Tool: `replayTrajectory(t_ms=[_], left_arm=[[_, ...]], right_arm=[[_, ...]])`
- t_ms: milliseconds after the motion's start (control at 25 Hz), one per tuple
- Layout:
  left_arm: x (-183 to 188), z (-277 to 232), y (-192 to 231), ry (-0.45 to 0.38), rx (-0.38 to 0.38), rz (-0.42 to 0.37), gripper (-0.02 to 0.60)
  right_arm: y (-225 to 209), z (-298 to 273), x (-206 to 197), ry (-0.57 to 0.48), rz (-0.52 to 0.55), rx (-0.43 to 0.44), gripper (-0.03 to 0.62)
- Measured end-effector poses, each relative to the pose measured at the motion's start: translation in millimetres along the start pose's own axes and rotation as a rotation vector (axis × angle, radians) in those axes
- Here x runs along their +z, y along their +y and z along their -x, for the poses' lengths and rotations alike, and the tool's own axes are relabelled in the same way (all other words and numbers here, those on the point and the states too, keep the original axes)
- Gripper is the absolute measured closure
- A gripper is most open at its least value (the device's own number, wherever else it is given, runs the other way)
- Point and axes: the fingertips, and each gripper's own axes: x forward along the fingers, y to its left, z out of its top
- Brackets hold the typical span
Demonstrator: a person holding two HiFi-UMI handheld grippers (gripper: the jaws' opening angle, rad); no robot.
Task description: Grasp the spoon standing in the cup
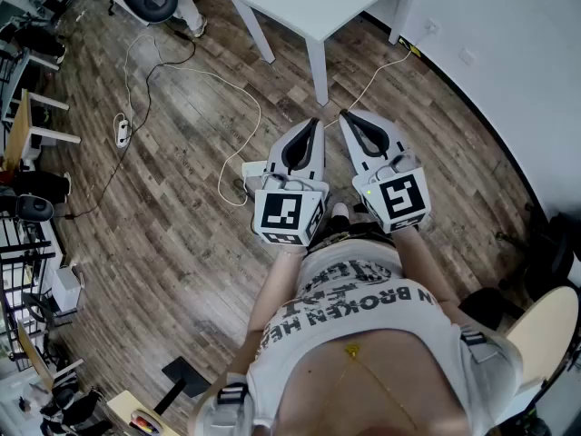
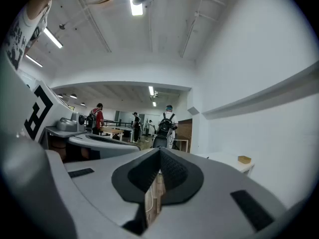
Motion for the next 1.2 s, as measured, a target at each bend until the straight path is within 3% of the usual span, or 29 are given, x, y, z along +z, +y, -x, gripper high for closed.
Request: replayTrajectory(t_ms=[640, 1200], left_arm=[[-14.4, -26.0, 4.3, 0.042, -0.019, 0.042, 0.583], [-9.3, -106.4, 98.9, 0.041, -0.098, 0.052, 0.583]], right_arm=[[-30.2, -13.9, -6.1, -0.025, -0.061, -0.011, 0.588], [-63.6, -128.8, -6.2, -0.021, -0.047, -0.066, 0.588]])
